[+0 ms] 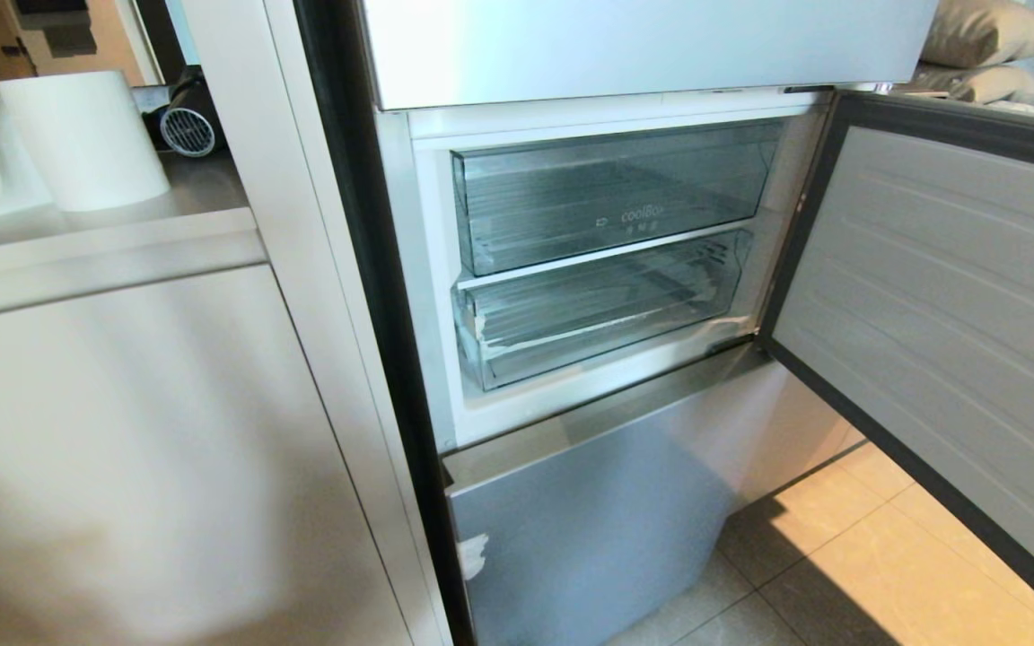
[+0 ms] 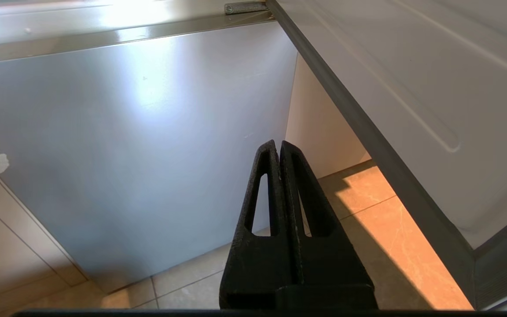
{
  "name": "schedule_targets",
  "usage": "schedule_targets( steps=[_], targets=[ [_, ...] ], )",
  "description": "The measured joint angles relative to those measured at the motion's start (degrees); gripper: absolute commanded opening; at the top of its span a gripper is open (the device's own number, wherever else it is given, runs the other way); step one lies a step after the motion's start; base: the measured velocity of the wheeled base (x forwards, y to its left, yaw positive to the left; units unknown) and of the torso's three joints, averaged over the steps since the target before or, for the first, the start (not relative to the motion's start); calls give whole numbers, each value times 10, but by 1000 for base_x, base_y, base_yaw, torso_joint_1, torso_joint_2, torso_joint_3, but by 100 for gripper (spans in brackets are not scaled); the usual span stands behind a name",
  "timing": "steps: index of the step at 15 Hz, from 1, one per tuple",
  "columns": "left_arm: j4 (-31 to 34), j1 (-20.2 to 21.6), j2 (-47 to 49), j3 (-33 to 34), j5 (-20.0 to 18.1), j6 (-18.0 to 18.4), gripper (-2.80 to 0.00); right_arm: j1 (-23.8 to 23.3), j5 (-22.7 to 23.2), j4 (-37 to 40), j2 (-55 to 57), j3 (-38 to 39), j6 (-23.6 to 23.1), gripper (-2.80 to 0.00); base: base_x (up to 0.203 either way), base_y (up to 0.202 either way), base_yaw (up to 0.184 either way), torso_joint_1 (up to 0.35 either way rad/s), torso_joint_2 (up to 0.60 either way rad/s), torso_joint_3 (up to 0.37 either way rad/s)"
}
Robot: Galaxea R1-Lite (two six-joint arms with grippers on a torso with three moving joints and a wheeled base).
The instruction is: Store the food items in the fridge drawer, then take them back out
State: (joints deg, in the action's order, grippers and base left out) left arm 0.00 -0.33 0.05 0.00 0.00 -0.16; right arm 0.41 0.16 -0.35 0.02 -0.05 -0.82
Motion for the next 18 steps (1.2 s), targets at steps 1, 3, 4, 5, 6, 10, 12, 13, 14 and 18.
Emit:
schedule_targets(
  steps=[1,3,4,5,6,10,12,13,14,18],
  targets=[
    [0,0,0,0,0,0,-280,0,0,0,0,0,0,-280,0,0,0,0,0,0],
    [0,0,0,0,0,1,-280,0,0,1,0,0,0,-280,-33,0,1,6,3,-1],
    [0,0,0,0,0,1,-280,0,0,1,0,0,1,-280,-159,0,-1,22,11,-1],
    [0,0,0,0,0,1,-280,0,0,1,0,0,1,-280,-196,0,3,-4,-2,2],
    [0,0,0,0,0,1,-280,0,0,1,0,0,0,-280,-202,0,2,-4,-2,2],
    [0,0,0,0,0,1,-280,0,0,2,0,0,0,-280,-124,0,1,-4,3,3],
    [0,0,0,0,0,1,-280,0,1,2,0,0,0,-280,0,0,0,0,0,0],
    [0,0,0,0,0,1,-280,0,1,2,0,0,0,-280,0,0,0,0,0,0],
    [0,0,0,0,0,1,-280,0,0,2,0,0,0,-280,0,0,0,0,0,0],
    [0,0,0,0,0,1,-280,-1,-22,11,1,-57,49,-280,0,0,0,0,0,0]
  ],
)
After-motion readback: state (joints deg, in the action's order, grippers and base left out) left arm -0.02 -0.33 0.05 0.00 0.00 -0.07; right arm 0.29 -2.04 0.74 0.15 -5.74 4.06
